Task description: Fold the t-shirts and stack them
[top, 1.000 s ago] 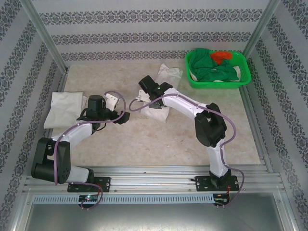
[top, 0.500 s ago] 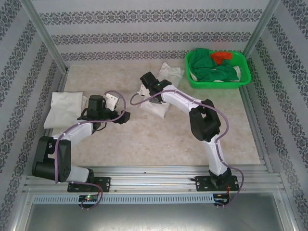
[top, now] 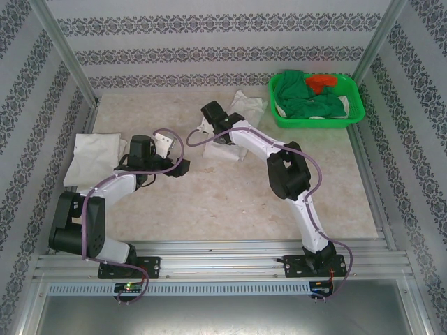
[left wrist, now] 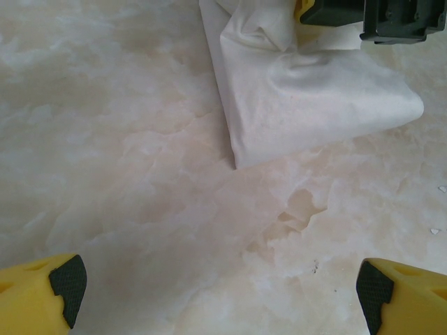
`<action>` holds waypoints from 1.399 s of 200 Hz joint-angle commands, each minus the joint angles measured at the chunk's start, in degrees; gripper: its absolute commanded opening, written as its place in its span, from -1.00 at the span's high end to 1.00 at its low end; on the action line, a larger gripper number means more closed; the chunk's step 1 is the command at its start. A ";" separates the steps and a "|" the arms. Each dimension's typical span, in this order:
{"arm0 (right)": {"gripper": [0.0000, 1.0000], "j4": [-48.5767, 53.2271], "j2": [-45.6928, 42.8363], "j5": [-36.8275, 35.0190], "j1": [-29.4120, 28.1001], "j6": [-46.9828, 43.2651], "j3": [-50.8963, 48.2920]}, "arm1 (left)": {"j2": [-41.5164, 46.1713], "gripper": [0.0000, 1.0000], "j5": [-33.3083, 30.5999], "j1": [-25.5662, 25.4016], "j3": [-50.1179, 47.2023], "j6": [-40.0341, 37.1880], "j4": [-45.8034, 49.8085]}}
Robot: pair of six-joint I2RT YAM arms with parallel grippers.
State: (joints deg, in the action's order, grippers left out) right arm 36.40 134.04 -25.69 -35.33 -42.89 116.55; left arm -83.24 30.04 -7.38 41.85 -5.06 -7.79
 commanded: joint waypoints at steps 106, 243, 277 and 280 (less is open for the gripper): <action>1.00 2.70 1.15 -1.15 1.16 4.05 0.37 | -2.09 -1.00 1.68 0.70 3.39 0.49 -0.97; 0.53 7.64 0.08 -0.98 1.10 8.85 3.10 | -5.67 -1.00 2.95 0.96 6.02 2.45 -3.57; -0.19 5.99 -2.14 -0.60 1.10 13.18 4.45 | -7.42 -1.00 3.17 0.87 8.60 2.40 -3.66; -0.22 5.82 -2.52 -0.81 1.14 13.98 4.47 | -7.64 -1.00 3.24 0.87 8.94 2.39 -3.64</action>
State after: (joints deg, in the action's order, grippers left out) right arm 43.03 136.22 -26.06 -34.61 -33.78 119.90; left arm -89.56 31.46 -6.98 47.66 -3.18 -8.69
